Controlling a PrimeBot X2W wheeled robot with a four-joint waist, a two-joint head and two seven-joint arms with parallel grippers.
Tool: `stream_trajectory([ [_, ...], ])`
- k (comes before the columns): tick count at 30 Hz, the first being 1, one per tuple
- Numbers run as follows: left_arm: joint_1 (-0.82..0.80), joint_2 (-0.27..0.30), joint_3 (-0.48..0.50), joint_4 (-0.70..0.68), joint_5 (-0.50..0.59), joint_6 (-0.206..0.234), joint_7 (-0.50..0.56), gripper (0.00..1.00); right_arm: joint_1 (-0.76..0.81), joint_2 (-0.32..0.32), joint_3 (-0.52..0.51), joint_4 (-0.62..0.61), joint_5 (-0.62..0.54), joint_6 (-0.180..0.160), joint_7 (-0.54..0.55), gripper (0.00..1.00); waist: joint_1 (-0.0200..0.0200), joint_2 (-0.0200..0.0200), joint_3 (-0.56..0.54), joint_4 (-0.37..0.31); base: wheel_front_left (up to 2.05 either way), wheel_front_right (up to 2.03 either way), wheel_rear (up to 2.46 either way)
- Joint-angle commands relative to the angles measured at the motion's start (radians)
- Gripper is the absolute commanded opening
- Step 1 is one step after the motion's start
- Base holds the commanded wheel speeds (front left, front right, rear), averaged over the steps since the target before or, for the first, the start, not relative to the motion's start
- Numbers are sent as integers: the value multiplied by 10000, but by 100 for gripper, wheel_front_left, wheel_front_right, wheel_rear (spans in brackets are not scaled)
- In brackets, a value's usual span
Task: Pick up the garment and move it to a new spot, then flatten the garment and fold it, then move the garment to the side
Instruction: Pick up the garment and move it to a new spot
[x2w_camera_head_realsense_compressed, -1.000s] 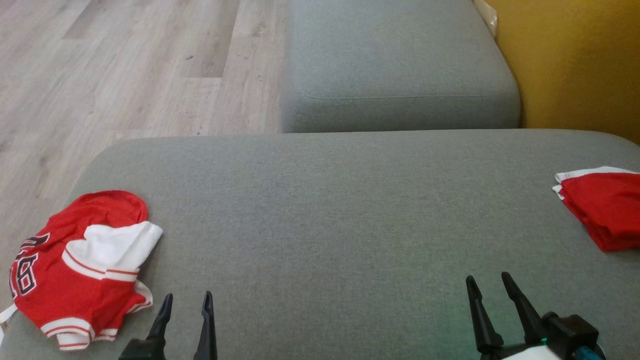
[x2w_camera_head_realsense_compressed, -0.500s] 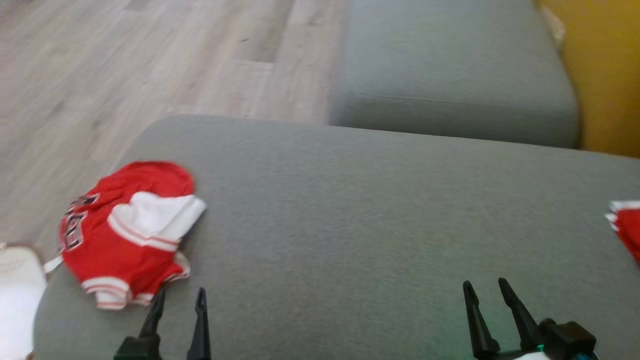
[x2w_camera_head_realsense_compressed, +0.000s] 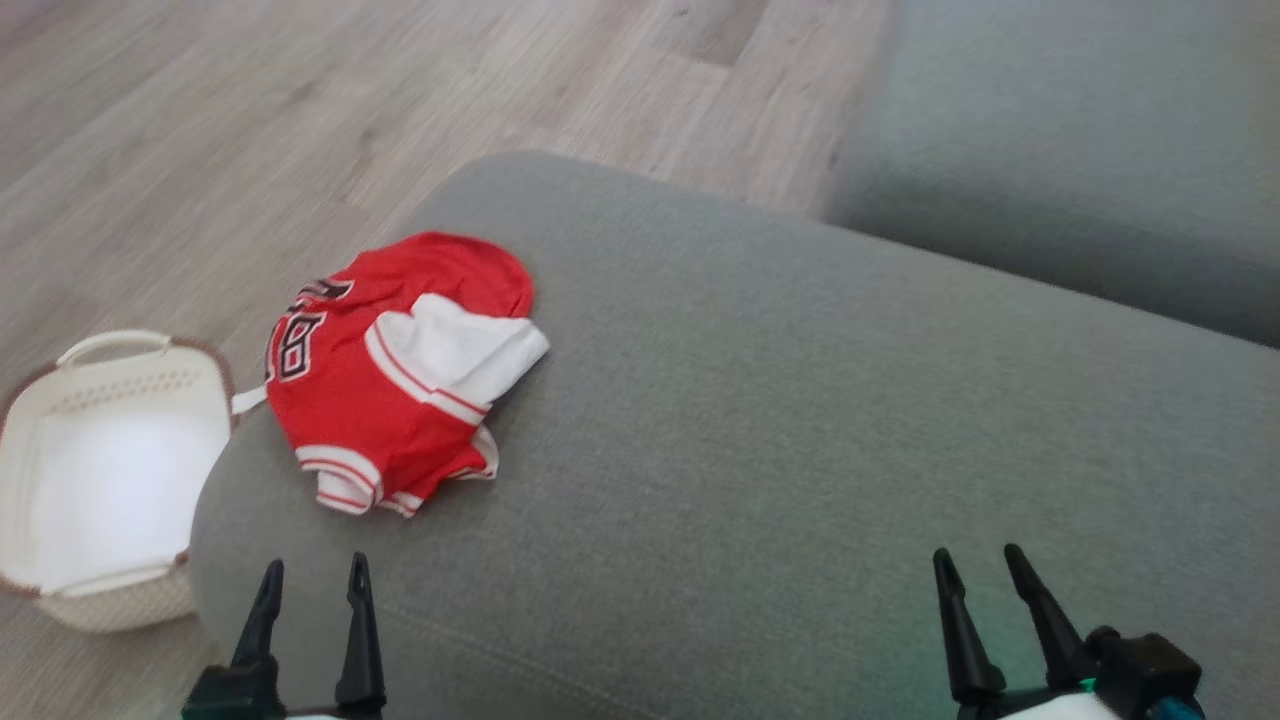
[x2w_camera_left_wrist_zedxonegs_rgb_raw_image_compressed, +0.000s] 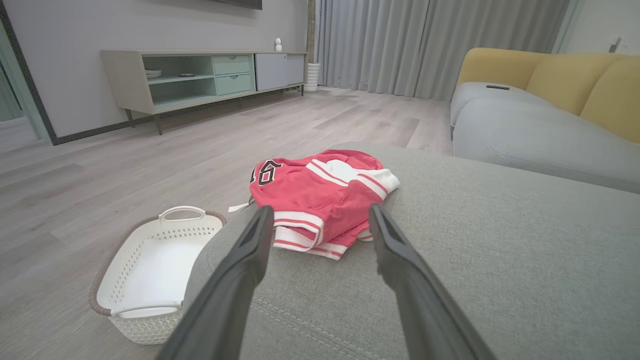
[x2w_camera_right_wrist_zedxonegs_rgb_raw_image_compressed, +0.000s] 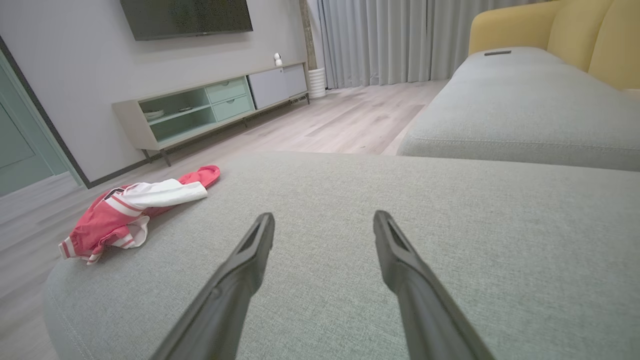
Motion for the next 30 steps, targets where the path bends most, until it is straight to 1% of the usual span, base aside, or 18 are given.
stream_trajectory([
  [1,-363,-52,339,-397,-37,41,-61,100,-530,-245,114,-302,-81,65,-109,100,-1,0,272,249,0,0,0],
  [5,-593,-35,470,-379,-100,-42,-61,100,-524,-370,-76,-319,-109,65,-109,100,-1,0,511,424,0,0,0],
  [7,-1037,71,541,-347,-49,-193,-61,100,-481,-486,-203,-354,-173,65,-109,100,-1,0,772,524,0,0,0],
  [10,-2094,188,577,-338,22,-389,-61,100,-545,-800,-362,-485,-301,65,-109,100,-1,0,1377,580,0,0,0],
  [13,-3451,395,579,116,45,-645,-61,100,-749,-1223,-410,-627,-407,65,-109,100,-1,0,2106,506,0,0,0],
  [16,-5106,571,564,1125,-32,-875,109,100,-951,-1704,-459,-728,-461,65,-109,100,-1,0,2733,462,0,0,0],
  [20,-7483,749,476,2895,-192,-1205,1404,100,-1229,-2402,-554,-890,-492,65,-109,100,-1,0,3545,444,0,0,0],
  [24,-9438,650,651,5008,-789,-1450,2991,100,-1599,-3069,-522,-1096,-449,65,-109,100,-1,0,4282,289,0,0,0],
  [27,-10508,509,918,6614,-1474,-1644,3969,100,-1915,-3303,-619,-1281,-101,65,-108,100,-1,0,4801,124,0,0,0],
  [30,-11196,505,1094,8030,-1912,-1771,4611,100,-2219,-3564,-473,-1480,35,65,-46,100,-1,0,5193,-84,0,0,0],
])
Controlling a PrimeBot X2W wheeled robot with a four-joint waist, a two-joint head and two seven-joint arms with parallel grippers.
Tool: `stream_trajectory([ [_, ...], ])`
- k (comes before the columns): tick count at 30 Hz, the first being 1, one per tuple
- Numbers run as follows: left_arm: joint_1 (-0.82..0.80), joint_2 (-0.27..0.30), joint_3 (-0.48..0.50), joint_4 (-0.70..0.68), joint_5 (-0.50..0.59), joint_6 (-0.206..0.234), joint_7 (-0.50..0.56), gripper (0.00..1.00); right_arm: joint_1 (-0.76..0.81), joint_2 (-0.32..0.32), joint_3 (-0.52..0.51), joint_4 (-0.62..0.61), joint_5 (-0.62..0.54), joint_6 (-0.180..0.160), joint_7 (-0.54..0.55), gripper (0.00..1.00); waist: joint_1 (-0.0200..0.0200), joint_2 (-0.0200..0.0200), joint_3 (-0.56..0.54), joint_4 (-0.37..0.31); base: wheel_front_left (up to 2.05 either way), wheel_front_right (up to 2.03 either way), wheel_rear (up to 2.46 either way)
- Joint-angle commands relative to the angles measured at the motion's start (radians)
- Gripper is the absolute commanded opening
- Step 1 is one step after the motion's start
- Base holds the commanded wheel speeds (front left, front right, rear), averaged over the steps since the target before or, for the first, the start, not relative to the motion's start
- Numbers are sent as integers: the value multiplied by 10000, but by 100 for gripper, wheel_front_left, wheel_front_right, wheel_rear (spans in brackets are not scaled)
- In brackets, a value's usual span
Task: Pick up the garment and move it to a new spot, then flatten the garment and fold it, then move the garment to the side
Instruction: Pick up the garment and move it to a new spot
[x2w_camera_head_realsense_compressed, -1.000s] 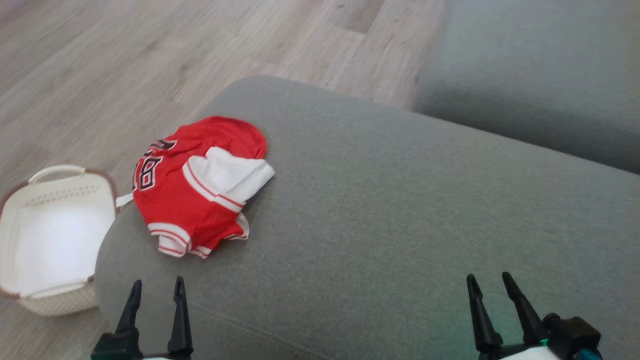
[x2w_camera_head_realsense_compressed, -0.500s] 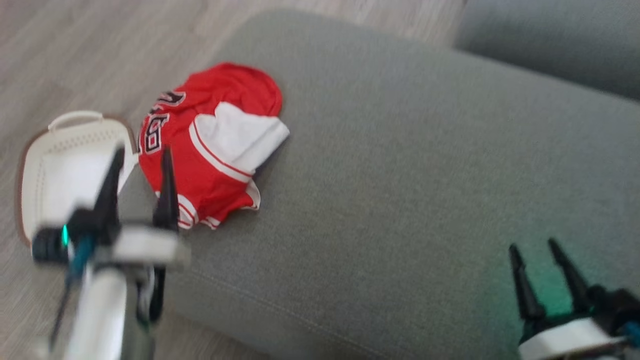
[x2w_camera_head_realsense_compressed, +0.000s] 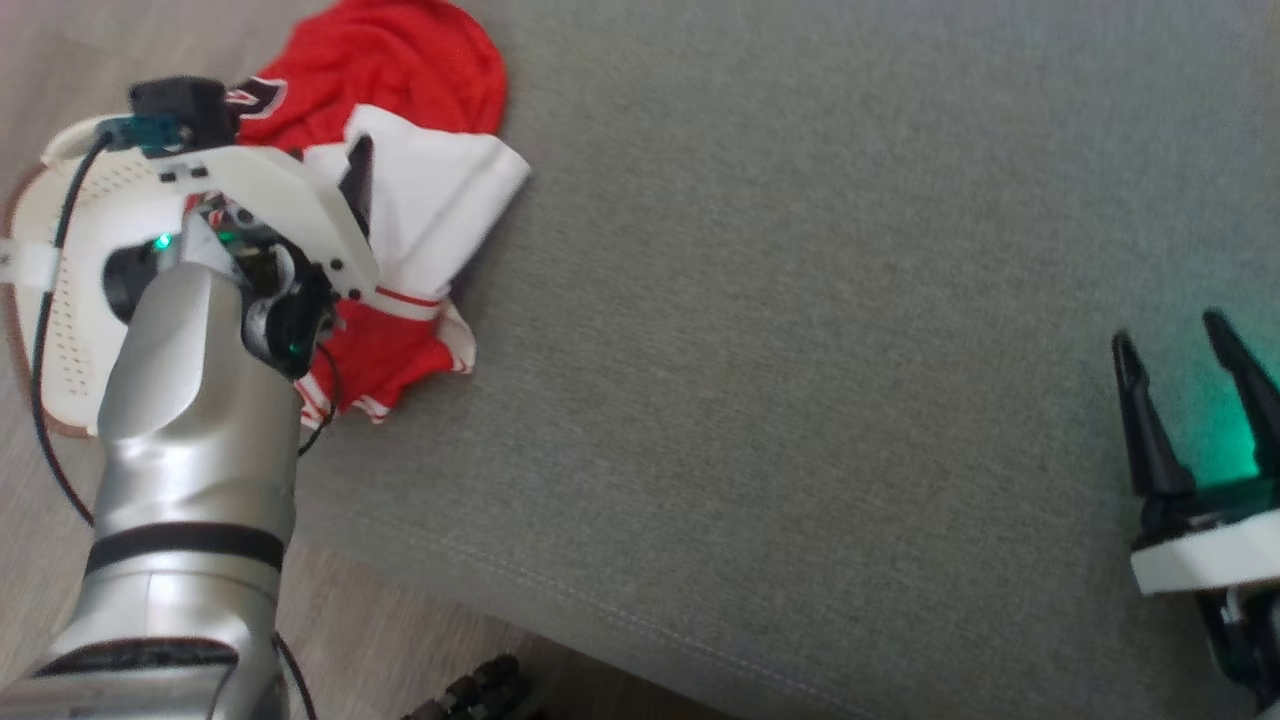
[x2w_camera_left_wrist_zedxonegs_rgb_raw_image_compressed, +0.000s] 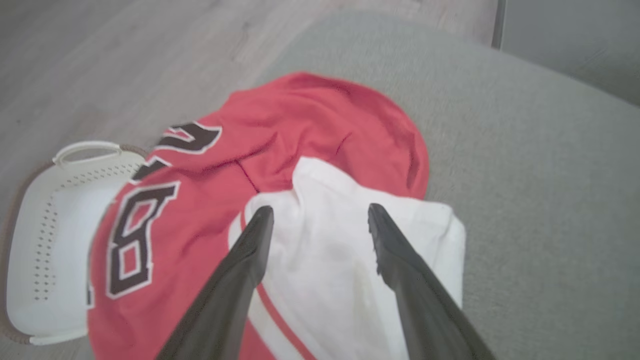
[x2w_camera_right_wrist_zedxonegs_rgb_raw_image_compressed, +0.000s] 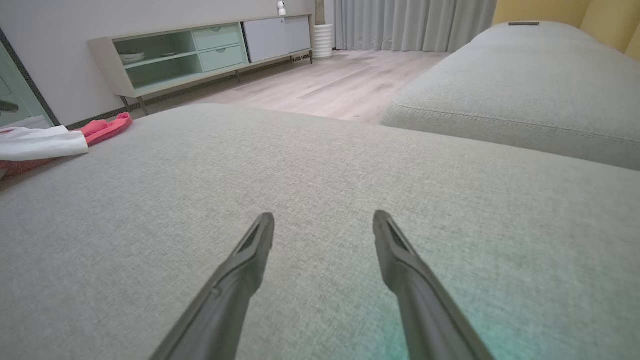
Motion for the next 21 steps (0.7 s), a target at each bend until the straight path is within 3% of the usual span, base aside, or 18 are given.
stream_trajectory([
  [1,-405,484,336,291,-54,-22,154,100,-166,-354,266,-404,21,65,-24,100,-4,0,559,-374,0,0,0],
  [9,-873,875,43,2455,187,47,-159,100,-498,-571,272,-623,-50,65,42,100,-4,0,1041,-865,0,0,0],
  [10,-866,898,23,2600,199,44,-374,81,-504,-553,259,-616,-67,65,35,100,-4,0,1042,-902,0,0,0],
  [11,-862,936,13,2707,215,69,-656,16,-516,-514,250,-600,-82,65,27,100,-4,0,1021,-941,0,0,0],
  [12,-861,974,-27,2793,251,59,-947,0,-530,-471,253,-571,-95,65,18,100,-4,0,978,-973,0,0,0],
  [17,-1121,1337,-260,2823,529,80,-2688,0,-561,-144,388,-289,-158,65,-51,100,-4,0,335,-1102,0,0,0],
  [21,-1385,1580,-456,2755,693,-29,-3406,0,-613,233,574,-10,-144,65,-89,100,-4,0,-362,-1275,0,0,0],
])
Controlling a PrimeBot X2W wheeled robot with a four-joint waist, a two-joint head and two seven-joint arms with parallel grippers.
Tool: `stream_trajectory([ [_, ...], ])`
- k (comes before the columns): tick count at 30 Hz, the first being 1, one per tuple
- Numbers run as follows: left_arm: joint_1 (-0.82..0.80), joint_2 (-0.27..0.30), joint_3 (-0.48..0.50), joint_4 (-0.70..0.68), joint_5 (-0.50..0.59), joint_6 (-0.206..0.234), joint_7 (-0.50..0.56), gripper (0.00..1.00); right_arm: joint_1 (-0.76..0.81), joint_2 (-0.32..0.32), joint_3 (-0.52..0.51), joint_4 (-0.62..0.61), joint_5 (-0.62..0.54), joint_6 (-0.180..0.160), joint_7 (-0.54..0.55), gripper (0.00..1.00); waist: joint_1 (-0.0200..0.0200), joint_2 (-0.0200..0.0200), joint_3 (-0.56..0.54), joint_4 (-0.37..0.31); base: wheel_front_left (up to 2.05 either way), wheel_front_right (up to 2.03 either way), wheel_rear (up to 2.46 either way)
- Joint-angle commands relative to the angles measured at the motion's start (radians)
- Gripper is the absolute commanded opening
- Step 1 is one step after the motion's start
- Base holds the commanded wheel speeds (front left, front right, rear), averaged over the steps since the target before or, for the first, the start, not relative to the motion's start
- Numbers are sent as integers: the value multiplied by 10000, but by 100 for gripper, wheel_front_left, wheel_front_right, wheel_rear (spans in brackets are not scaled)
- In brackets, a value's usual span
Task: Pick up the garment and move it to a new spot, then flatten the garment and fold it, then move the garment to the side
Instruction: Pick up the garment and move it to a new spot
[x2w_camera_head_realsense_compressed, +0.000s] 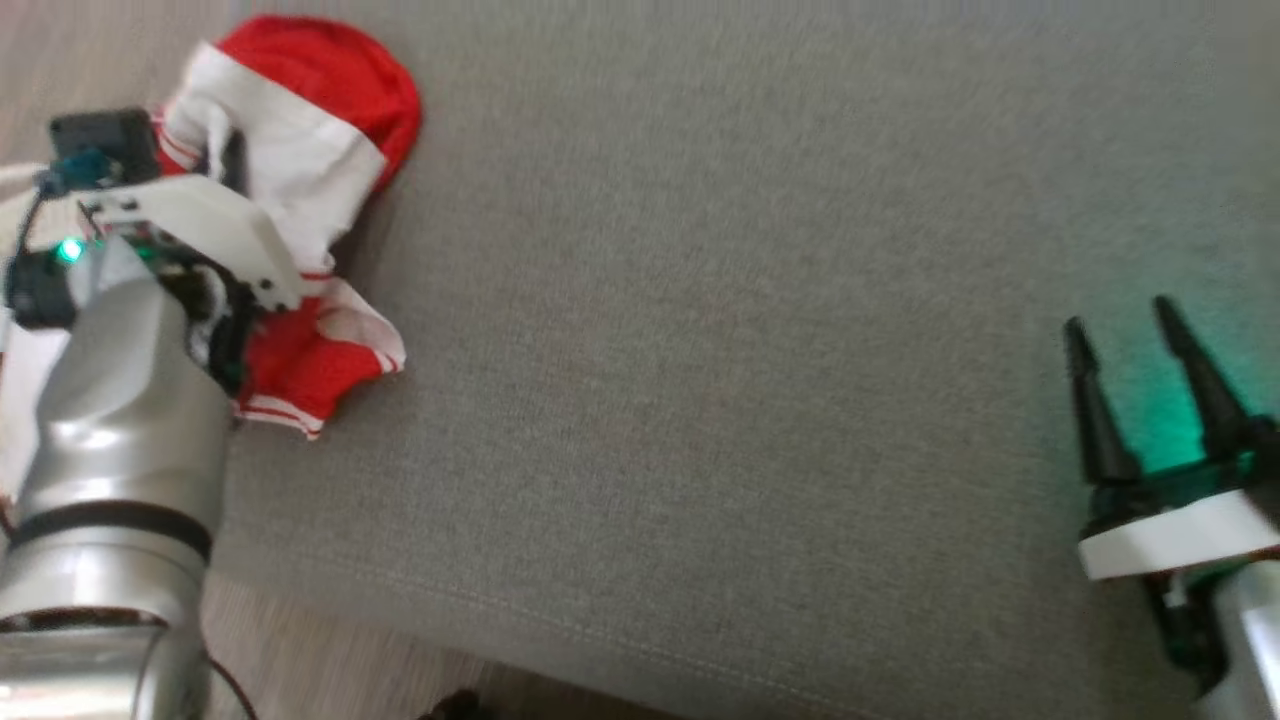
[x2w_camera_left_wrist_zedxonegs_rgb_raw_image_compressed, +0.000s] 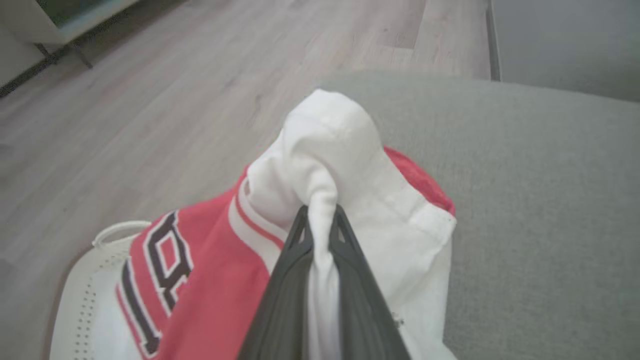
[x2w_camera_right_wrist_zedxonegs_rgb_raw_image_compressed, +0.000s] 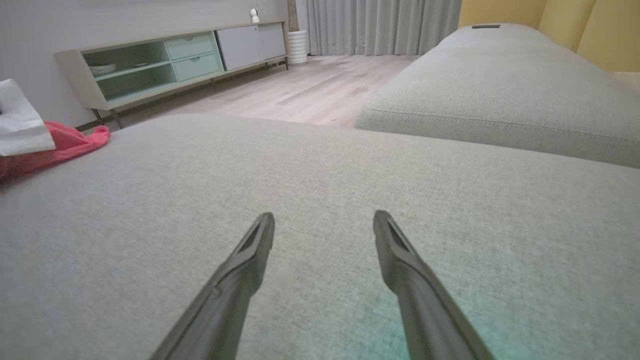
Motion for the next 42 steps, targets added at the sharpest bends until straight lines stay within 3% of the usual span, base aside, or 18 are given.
stream_trajectory([
  [1,-508,691,134,-347,89,-54,-200,0,86,-16,238,-199,-17,65,-114,100,0,0,-699,-240,0,0,0],
  [8,-1210,1046,-647,-835,490,-368,-344,0,133,1106,621,25,29,65,-127,100,0,0,-2461,-1276,0,0,0],
  [15,-1392,1041,-1480,-1768,461,-478,-40,0,152,1864,1137,19,53,65,-128,100,0,0,-3582,-3066,0,0,0],
  [20,-1200,776,-2333,-2755,-206,-485,430,0,140,2166,1424,70,84,65,-129,100,0,0,-3816,-4552,0,0,0],
  [27,-845,571,-3636,-4273,-1095,-487,956,0,-328,2480,1928,73,214,65,-129,100,0,0,-3428,-6394,0,0,0],
  [30,-514,139,-4343,-4761,-1477,-488,995,0,-534,2591,2047,37,277,65,-129,100,0,0,-2899,-7114,0,0,0],
  [37,557,-699,-5538,-4479,-1692,-488,891,0,-771,2761,1870,-199,375,65,-129,100,0,0,-1446,-7714,0,0,0],
  [42,1343,-969,-6068,-3976,-1806,-466,530,0,-859,2881,1762,-253,404,65,-129,100,0,0,-1040,-7774,0,0,0],
])
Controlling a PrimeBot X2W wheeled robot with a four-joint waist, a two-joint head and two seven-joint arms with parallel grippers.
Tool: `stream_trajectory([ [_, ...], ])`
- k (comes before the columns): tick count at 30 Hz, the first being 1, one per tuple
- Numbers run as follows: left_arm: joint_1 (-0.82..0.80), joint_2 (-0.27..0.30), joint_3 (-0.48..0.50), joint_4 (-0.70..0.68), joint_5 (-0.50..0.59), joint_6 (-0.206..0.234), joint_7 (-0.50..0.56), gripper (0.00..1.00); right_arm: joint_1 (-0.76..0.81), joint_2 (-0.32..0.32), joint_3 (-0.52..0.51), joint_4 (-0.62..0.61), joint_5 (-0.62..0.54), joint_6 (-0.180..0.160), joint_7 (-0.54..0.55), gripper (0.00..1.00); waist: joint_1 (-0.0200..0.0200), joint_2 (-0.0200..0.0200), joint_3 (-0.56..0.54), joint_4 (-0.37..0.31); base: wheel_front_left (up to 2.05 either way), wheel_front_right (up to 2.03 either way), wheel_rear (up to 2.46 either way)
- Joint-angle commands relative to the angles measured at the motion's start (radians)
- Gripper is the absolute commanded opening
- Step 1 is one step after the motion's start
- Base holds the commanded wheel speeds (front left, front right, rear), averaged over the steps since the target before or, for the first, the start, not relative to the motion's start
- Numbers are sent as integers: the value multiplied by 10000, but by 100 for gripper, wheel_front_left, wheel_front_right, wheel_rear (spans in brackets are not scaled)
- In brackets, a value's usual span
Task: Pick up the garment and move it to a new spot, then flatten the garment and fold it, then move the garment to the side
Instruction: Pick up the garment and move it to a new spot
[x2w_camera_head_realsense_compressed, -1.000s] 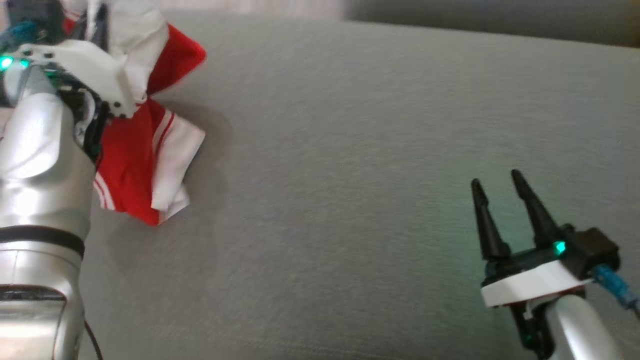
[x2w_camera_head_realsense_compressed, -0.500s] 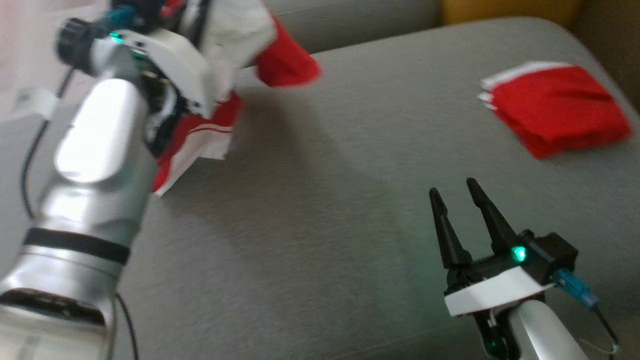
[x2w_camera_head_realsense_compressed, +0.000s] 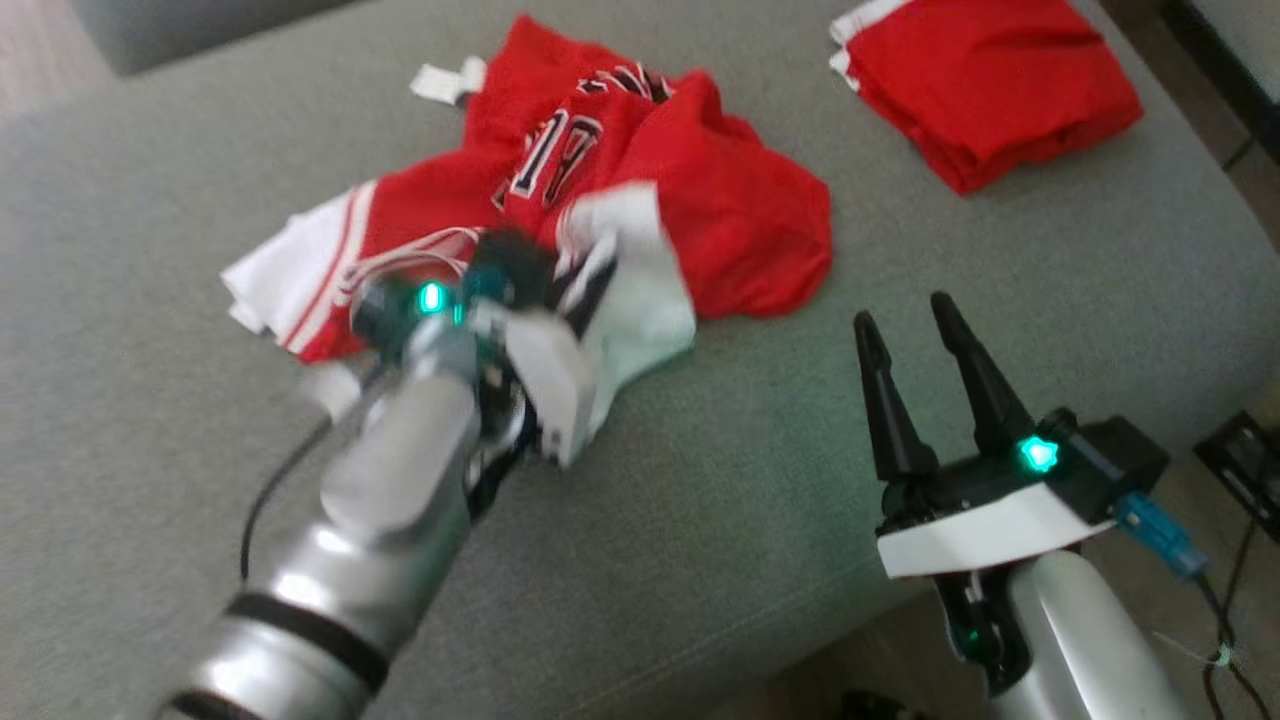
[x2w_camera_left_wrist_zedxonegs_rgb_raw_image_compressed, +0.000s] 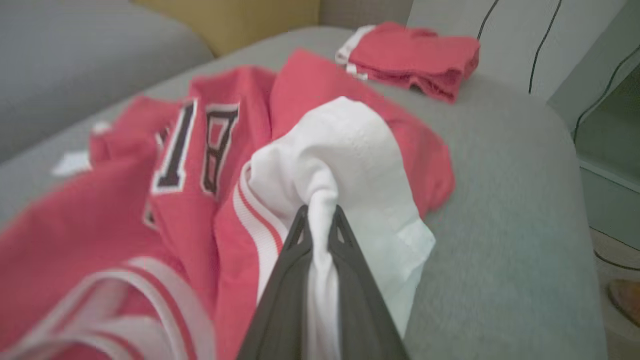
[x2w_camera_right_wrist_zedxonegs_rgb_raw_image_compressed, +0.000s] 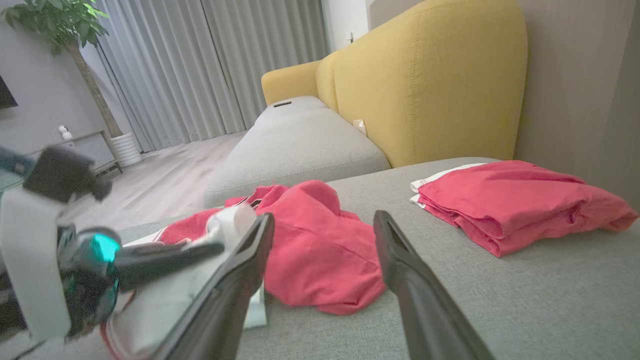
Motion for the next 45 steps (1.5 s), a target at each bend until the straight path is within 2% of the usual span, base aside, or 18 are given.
stream_trajectory([
  [1,-222,36,161,-251,-116,48,-238,0,-249,61,116,-353,35,65,-93,100,-4,0,387,-213,0,0,0],
  [4,212,-38,-92,-173,-377,218,-665,0,-149,104,12,-274,4,65,-93,100,-4,0,171,12,0,0,0],
  [5,331,-46,-185,-192,-491,309,-794,37,-102,112,-15,-236,-2,65,-93,100,-4,0,24,115,0,0,0],
  [6,442,-50,-295,-289,-646,431,-942,100,-51,117,-27,-201,-13,65,-93,100,-4,0,-150,223,0,0,0],
  [11,984,-55,-587,-959,-1317,1338,-1647,100,405,62,-124,-5,-73,65,-93,100,-4,0,-1357,985,0,0,0],
  [15,1755,-46,-213,-1341,-1418,2177,-1848,100,947,1,-242,88,-44,65,-93,100,-4,0,-2287,1771,0,0,0],
  [20,3173,548,1051,-3017,-818,3313,-1866,100,1504,-8,-592,55,-50,65,-93,100,-4,0,-2935,2822,0,0,0],
  [25,5325,1065,2558,-5380,-100,3875,-1868,100,1925,26,-971,85,-126,65,-93,100,-4,0,-3367,3607,0,0,0],
  [28,6579,1125,3369,-6565,202,3785,-1869,100,2126,39,-1113,120,-192,65,-93,100,-4,0,-3554,3959,0,0,0],
  [34,8547,952,4538,-8092,1129,3270,-1870,100,2565,77,-1398,199,-351,65,-93,100,-4,0,-3825,4462,0,0,0],
  [39,9612,652,5063,-8207,1674,2761,-1870,100,2859,116,-1522,129,-695,65,-93,100,-4,0,-3940,4603,0,0,0],
  [45,9960,333,5407,-8244,2241,2351,-1870,100,2965,158,-1653,81,-715,65,-93,100,-4,0,-3969,4670,0,0,0],
])
